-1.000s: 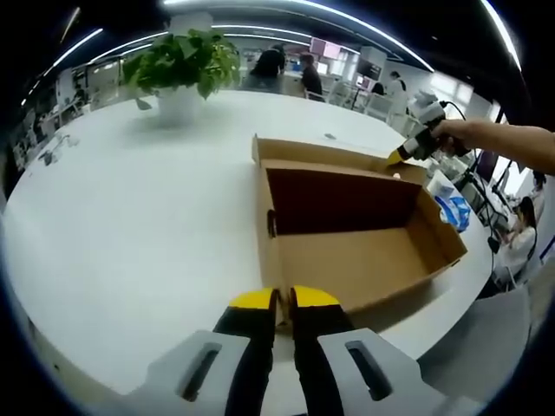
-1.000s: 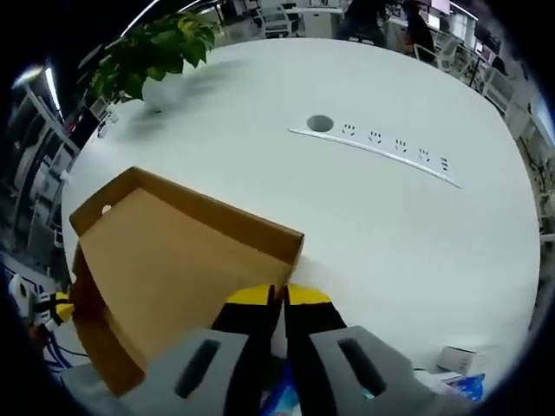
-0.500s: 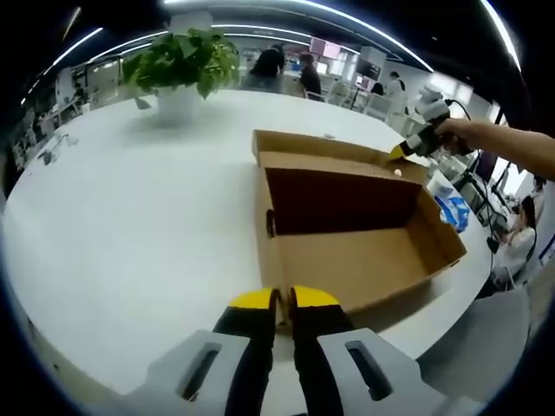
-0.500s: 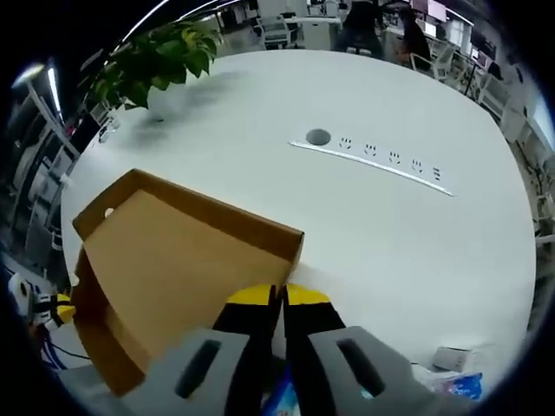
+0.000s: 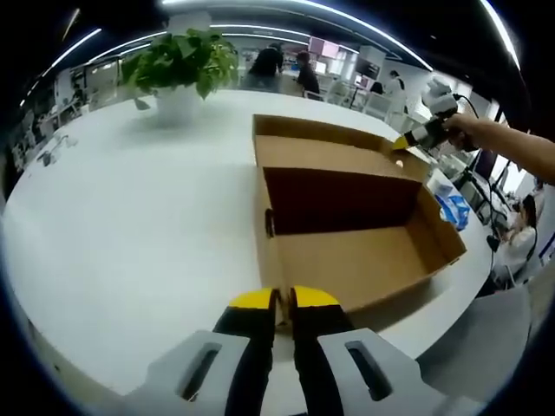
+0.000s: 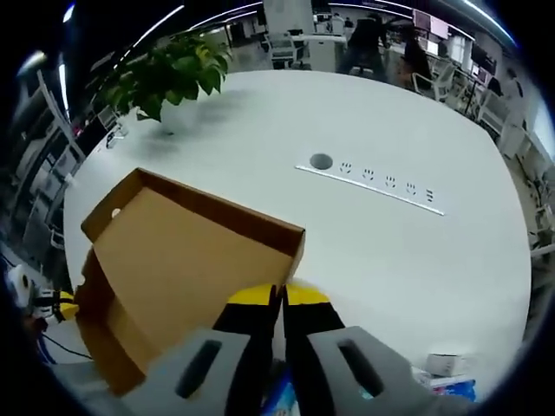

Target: Operate the shoe box by opening the lid, removing the specified soft item, and placing it in the target area until the item is outside and the box remains undamaged.

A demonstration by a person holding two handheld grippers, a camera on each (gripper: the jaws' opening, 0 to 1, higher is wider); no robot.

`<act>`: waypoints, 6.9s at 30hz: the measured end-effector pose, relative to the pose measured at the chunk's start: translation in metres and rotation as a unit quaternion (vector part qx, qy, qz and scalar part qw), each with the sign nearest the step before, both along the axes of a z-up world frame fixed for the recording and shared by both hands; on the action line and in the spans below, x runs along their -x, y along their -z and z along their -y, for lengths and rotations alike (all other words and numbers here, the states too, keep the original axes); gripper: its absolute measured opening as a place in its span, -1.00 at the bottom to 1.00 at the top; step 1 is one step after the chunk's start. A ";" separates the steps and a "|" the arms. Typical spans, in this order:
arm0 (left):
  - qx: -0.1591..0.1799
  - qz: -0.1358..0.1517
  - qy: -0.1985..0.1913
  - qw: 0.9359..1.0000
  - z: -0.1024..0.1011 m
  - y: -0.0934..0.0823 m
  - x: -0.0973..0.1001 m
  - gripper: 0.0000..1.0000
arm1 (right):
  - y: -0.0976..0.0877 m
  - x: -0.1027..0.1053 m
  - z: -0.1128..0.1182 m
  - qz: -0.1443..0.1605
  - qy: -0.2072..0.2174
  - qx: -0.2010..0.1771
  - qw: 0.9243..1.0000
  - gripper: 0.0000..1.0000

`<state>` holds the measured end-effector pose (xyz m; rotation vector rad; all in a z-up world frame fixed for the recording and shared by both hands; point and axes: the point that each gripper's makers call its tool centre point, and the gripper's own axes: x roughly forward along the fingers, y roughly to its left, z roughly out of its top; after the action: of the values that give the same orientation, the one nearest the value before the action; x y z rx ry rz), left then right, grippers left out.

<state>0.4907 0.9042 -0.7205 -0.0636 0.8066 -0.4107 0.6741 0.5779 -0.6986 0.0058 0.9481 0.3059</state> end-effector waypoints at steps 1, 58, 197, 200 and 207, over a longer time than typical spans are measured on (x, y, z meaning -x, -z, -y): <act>-0.001 0.000 0.001 1.000 0.000 0.000 0.000 -0.93 | -0.002 0.000 0.000 0.003 -0.002 0.000 1.000 -0.98; 0.005 0.001 0.011 1.000 0.000 0.000 0.002 -0.92 | -0.093 0.070 -0.015 0.189 -0.011 -0.048 0.981 -1.00; -0.083 0.067 0.165 0.980 0.019 -0.023 0.023 -0.15 | -0.005 0.235 -0.075 0.205 -0.169 -0.019 0.964 -0.12; -0.088 0.057 0.171 0.980 0.020 -0.015 0.026 -0.15 | 0.002 0.236 -0.075 0.197 -0.170 -0.019 0.965 -0.10; -0.077 0.039 0.168 0.982 0.021 -0.003 0.030 -0.14 | 0.013 0.238 -0.073 0.183 -0.160 -0.027 0.970 -0.13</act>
<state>0.4608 0.8836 -0.7180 0.2344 0.7695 -0.6633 0.4361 0.6510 -0.7119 -0.1502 0.5694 0.6100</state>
